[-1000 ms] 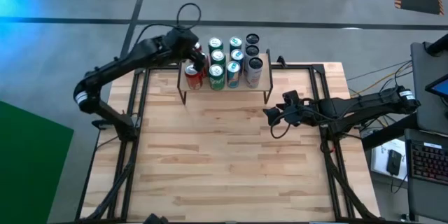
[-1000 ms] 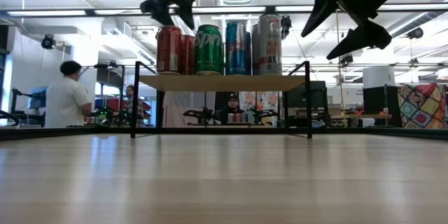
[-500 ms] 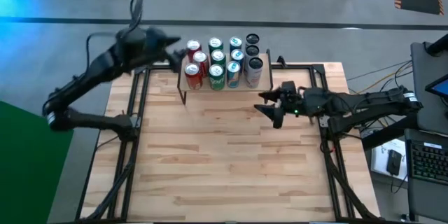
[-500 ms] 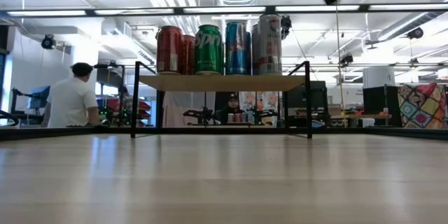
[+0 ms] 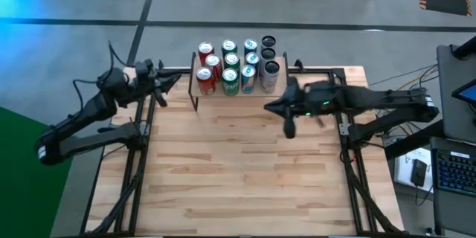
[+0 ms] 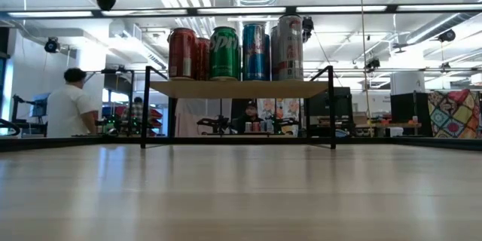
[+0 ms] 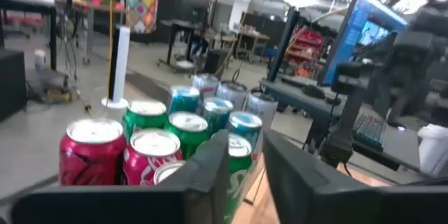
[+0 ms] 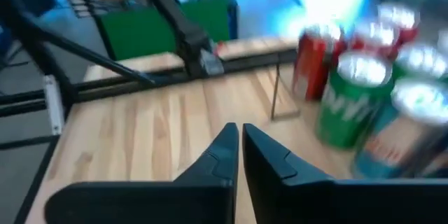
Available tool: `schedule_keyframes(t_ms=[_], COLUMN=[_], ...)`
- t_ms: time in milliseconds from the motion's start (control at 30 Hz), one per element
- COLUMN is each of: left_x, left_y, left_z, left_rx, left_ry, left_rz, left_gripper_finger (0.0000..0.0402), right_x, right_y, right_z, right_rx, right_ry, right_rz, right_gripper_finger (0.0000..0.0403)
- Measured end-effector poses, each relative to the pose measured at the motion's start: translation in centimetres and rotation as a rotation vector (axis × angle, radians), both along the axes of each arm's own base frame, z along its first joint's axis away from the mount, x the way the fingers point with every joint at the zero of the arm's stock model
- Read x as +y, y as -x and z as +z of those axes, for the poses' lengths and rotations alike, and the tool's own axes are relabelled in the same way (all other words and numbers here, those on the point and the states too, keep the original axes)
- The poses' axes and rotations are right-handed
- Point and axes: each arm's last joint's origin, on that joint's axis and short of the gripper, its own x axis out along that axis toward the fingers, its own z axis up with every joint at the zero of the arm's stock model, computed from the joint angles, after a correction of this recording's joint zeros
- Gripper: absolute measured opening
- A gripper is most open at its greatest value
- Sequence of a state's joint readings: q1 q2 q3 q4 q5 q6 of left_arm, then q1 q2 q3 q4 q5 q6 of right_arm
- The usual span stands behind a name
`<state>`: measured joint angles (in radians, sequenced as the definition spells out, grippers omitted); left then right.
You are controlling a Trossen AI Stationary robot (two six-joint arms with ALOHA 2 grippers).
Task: Place canned beverage on shelf
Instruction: Return to Home Position
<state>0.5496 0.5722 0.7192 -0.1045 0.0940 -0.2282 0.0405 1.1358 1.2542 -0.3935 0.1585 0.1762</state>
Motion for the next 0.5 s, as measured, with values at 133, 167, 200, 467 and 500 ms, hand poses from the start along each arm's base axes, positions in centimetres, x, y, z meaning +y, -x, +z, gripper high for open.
schedule_keyframes(t_ms=[133, 167, 200, 467, 500], left_x=[-1.0, -1.3, -1.5, -3.0, -2.9], left_y=[1.6, 2.1, 2.5, 3.1, 3.0], left_z=[-0.4, -0.9, -1.5, -7.6, -8.3], left_rx=[-0.027, -0.029, -0.031, -0.155, -0.152], left_ry=[-0.088, -0.113, -0.127, -0.263, -0.256], left_rz=[0.003, 0.005, 0.005, -0.296, -0.306], left_gripper_finger=[0.0021, 0.0011, 0.0006, 0.0002, 0.0002], right_x=[-0.4, -0.5, -0.6, -0.2, -0.2], right_y=[3.0, 4.0, 5.0, 9.1, 9.2], right_z=[2.5, 2.6, 2.6, -1.3, -2.2], right_rx=[-0.092, -0.108, -0.119, -0.404, -0.392], right_ry=[0.073, 0.080, 0.086, 0.111, 0.126], right_rz=[0.045, 0.042, 0.042, 0.194, 0.200], right_gripper_finger=[0.0009, 0.0008, 0.0008, 0.0008, 0.0008])
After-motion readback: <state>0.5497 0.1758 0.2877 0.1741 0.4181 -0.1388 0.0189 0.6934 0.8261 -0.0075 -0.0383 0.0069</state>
